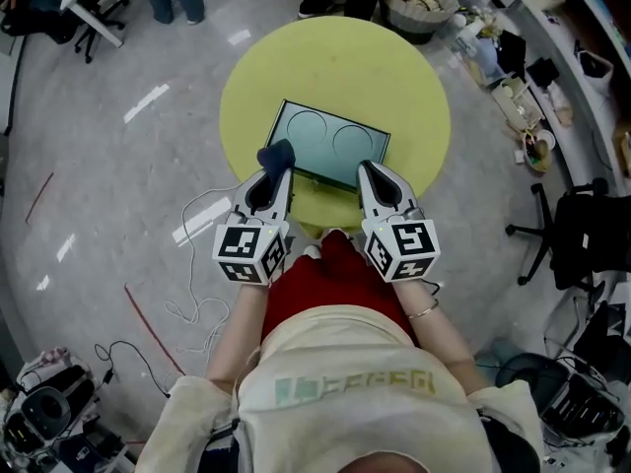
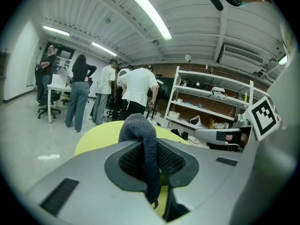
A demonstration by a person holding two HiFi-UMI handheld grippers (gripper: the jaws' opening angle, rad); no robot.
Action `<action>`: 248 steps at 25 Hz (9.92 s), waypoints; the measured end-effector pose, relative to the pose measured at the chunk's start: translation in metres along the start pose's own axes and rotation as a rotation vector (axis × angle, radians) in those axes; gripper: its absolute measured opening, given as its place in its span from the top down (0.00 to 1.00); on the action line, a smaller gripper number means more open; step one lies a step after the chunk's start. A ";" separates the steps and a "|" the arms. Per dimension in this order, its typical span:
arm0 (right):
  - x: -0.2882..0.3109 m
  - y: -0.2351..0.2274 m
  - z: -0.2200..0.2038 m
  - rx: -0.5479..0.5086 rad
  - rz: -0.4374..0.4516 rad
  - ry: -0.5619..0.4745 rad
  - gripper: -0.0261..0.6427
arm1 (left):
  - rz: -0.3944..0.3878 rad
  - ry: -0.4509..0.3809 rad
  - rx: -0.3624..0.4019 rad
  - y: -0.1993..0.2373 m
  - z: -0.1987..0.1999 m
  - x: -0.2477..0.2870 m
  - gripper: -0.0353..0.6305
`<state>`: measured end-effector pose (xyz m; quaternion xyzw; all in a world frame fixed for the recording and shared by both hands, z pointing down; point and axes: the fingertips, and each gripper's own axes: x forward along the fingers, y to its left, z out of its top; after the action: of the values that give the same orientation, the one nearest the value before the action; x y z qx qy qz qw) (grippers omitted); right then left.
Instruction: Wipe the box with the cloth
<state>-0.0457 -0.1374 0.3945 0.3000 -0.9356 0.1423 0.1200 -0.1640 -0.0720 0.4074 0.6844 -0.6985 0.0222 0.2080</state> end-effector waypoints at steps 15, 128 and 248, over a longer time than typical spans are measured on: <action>-0.006 -0.127 0.028 0.076 -0.161 -0.016 0.90 | -0.160 0.013 0.144 -0.068 0.089 0.142 0.85; -0.075 -0.090 -0.051 0.249 -0.531 0.059 0.90 | -0.685 0.496 0.433 -0.163 -0.032 0.171 0.85; -0.205 0.019 -0.160 0.305 -0.594 0.151 0.90 | -0.581 0.503 0.449 -0.163 -0.144 0.004 0.85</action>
<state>0.1272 0.0393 0.4761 0.5627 -0.7637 0.2613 0.1787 0.0305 -0.0402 0.4985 0.8539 -0.3825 0.2798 0.2152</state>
